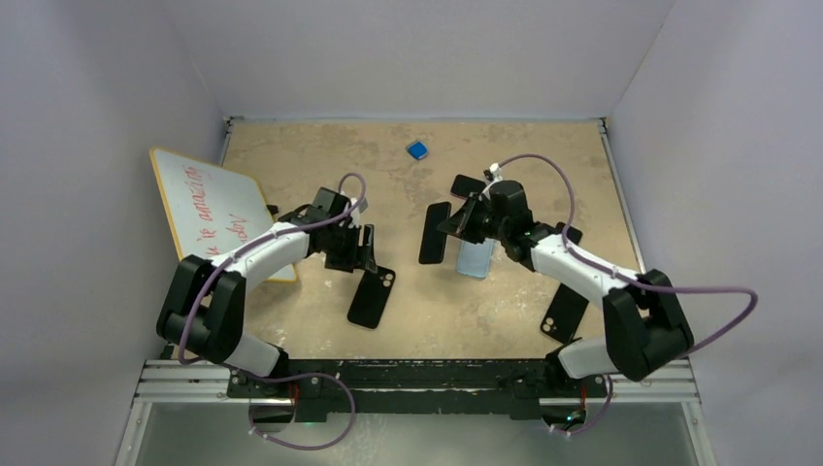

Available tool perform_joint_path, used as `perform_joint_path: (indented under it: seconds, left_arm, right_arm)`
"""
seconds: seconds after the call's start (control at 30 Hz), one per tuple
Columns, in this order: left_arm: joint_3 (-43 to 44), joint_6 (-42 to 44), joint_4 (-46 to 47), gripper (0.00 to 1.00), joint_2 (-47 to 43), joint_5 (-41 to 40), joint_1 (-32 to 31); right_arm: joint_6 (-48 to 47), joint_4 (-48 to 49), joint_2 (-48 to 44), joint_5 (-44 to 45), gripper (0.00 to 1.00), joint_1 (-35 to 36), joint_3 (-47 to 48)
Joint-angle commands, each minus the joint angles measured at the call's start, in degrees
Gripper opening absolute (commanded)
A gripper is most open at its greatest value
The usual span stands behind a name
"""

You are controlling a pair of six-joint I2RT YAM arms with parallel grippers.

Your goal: Put the phone into the phone case

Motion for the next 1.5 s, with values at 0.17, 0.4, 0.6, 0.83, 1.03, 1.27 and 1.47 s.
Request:
perform_joint_path:
  seconds: [0.17, 0.4, 0.6, 0.83, 1.03, 1.27, 1.47]
  left_arm:
    - [-1.3, -1.1, 0.5, 0.45, 2.3, -9.1, -5.4]
    - [-1.3, -2.0, 0.8, 0.29, 5.0, -13.2, -8.6]
    - [-1.5, -5.4, 4.2, 0.0, 4.4, -12.2, -9.4]
    - [-2.9, -15.7, 11.2, 0.0, 2.7, -11.8, -9.3]
    - [-5.7, -25.0, 19.2, 0.0, 2.6, -10.9, -9.3]
    - [-7.5, -28.7, 24.5, 0.1, 3.0, -6.7, -9.3]
    - [-12.0, -29.6, 31.9, 0.59, -2.2, -1.2, -9.0]
  right_arm:
    - [-6.4, -0.9, -12.6, -3.6, 0.0, 0.2, -3.8]
    - [-7.0, -3.2, -17.5, -2.4, 0.0, 0.2, -5.9]
    - [-7.4, -5.4, -21.0, -2.6, 0.0, 0.1, -7.7]
    - [-3.0, -1.7, -21.9, -5.7, 0.0, 0.2, -11.6]
    - [-1.2, 2.9, -18.5, -8.2, 0.0, 0.6, -11.6]
    - [-3.4, 5.4, -19.0, -8.7, 0.0, 0.7, -14.6]
    - [-3.0, 8.2, -16.3, -10.5, 0.0, 0.8, -15.6]
